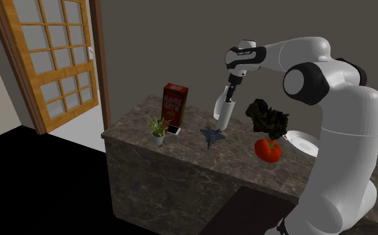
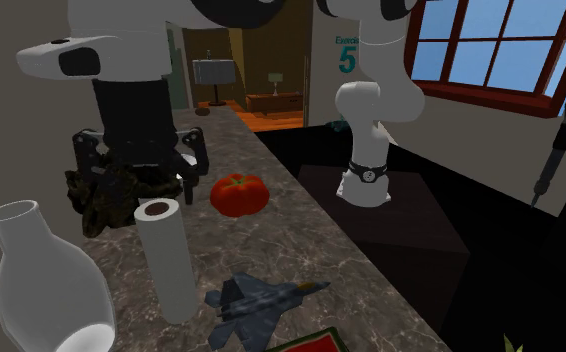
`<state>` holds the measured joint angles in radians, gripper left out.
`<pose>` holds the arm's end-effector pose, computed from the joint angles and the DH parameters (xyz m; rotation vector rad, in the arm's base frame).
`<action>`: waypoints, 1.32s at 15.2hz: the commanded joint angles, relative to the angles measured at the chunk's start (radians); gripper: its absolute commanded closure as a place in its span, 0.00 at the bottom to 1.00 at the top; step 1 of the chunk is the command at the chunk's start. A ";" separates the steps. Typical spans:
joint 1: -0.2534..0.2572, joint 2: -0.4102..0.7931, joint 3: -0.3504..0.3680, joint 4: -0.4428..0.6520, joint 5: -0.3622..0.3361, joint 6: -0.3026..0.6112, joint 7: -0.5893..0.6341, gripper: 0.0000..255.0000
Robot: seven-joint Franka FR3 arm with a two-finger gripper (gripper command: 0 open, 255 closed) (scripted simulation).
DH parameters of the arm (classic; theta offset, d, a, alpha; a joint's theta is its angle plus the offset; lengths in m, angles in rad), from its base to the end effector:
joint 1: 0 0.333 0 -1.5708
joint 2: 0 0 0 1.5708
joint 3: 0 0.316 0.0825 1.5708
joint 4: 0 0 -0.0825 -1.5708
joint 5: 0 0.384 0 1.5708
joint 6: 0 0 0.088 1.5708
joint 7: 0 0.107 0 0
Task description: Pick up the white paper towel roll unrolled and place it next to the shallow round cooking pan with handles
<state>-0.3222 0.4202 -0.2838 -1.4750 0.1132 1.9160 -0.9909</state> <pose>0.5822 -0.3581 0.4475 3.0553 0.5783 0.0335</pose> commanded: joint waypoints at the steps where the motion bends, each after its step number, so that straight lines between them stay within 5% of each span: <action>1: 0.007 0.007 0.003 -0.015 0.005 0.045 0.014 0.00; 15: 0.006 0.035 0.008 -0.063 0.014 0.120 0.008 0.00; 16: 0.006 0.035 0.008 -0.063 0.014 0.120 0.008 1.00; 20: 0.006 0.035 0.008 -0.063 0.014 0.120 0.008 1.00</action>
<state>-0.3160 0.4541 -0.2754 -1.5375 0.1281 2.0351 -0.9832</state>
